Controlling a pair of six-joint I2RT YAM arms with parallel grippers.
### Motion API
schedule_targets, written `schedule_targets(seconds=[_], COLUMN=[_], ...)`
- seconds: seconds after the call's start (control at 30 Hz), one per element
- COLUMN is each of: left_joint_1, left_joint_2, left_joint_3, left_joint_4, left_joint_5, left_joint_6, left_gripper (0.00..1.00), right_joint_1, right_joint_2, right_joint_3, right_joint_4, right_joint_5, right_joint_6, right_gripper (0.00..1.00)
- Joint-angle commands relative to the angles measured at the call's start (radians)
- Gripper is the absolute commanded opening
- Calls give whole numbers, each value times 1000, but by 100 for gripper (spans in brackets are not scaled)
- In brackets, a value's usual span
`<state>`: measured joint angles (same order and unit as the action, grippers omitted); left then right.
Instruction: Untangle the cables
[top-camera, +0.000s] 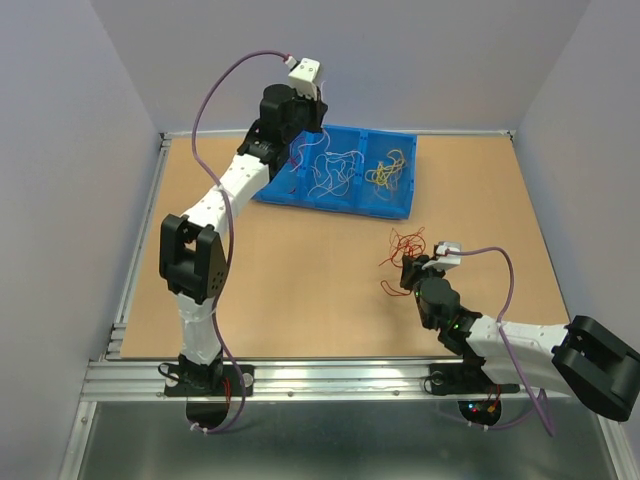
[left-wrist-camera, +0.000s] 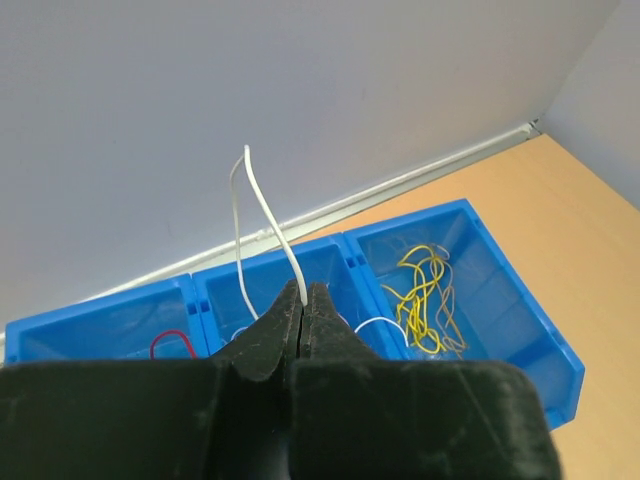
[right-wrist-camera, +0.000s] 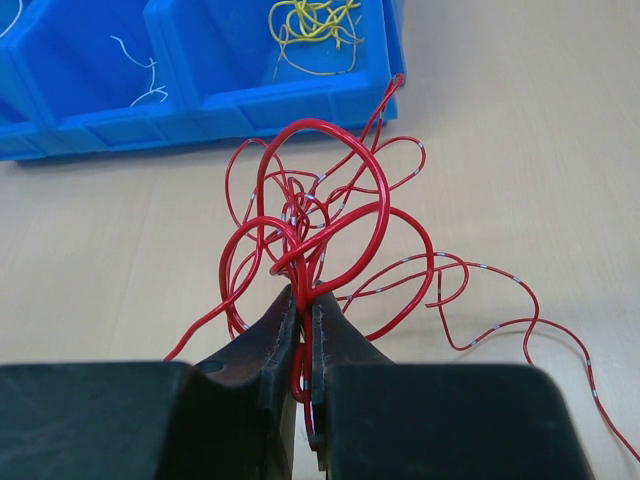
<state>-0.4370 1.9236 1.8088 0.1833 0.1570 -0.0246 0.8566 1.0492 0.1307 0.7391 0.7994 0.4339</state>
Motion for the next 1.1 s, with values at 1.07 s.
schedule_targets(seconds=[1.07], left_joint_1=[-128], left_joint_2=[-49], left_joint_3=[101], left_joint_4=[2], left_joint_5=[-384], left_joint_6=[-121], left_gripper=[0], right_joint_1=[-5], right_joint_2=[-20], right_joint_3=[-16], right_joint_4=[28], right_joint_5=[8], right_joint_6=[-4], right_gripper=[1])
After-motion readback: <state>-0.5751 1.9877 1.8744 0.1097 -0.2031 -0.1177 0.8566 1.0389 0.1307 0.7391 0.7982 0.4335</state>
